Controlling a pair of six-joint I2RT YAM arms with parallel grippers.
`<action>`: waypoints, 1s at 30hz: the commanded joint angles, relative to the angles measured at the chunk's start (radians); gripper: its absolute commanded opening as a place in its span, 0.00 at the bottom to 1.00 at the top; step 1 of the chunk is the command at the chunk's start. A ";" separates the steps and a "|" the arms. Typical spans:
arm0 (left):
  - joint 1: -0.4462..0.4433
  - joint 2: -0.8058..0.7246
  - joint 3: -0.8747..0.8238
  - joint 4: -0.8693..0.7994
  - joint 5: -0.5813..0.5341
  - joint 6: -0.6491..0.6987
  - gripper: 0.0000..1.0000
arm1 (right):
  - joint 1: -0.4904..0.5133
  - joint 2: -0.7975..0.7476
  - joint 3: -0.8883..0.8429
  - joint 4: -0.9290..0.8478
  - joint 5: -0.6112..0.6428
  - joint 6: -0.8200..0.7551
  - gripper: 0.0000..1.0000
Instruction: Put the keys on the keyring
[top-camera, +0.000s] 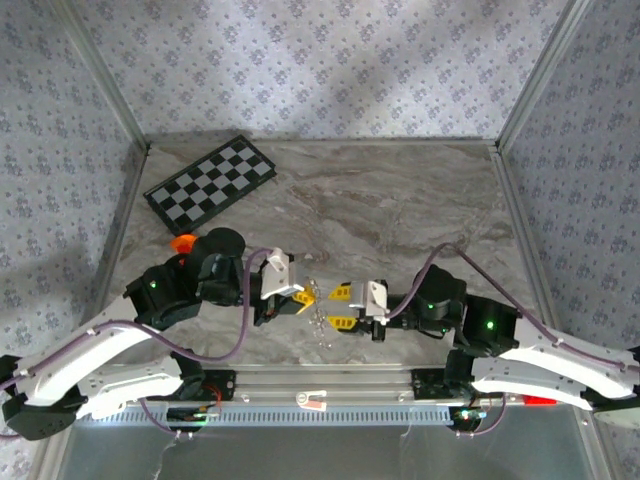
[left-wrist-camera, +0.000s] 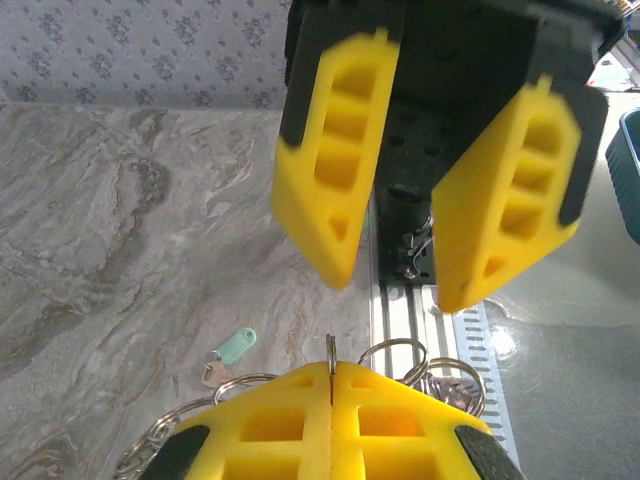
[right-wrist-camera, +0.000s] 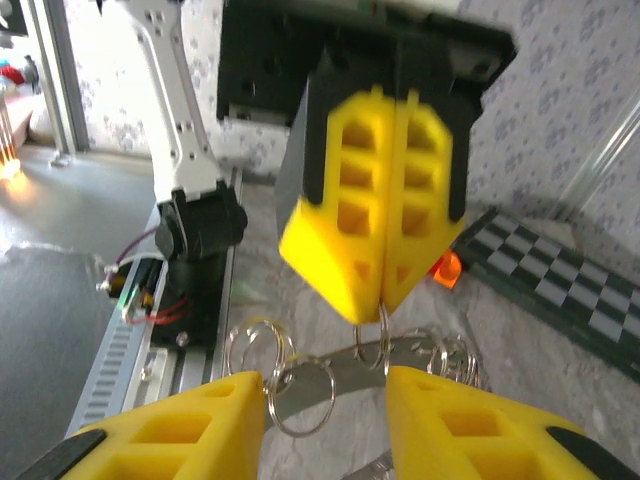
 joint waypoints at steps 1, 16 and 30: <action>-0.012 0.000 0.045 -0.002 0.024 0.026 0.00 | -0.012 -0.006 0.037 -0.031 0.002 -0.007 0.36; -0.024 0.017 0.047 -0.001 0.041 0.031 0.00 | -0.057 0.018 0.001 0.075 -0.038 0.061 0.32; -0.030 0.010 0.034 0.019 0.033 0.023 0.00 | -0.071 0.074 0.004 0.097 -0.066 0.070 0.21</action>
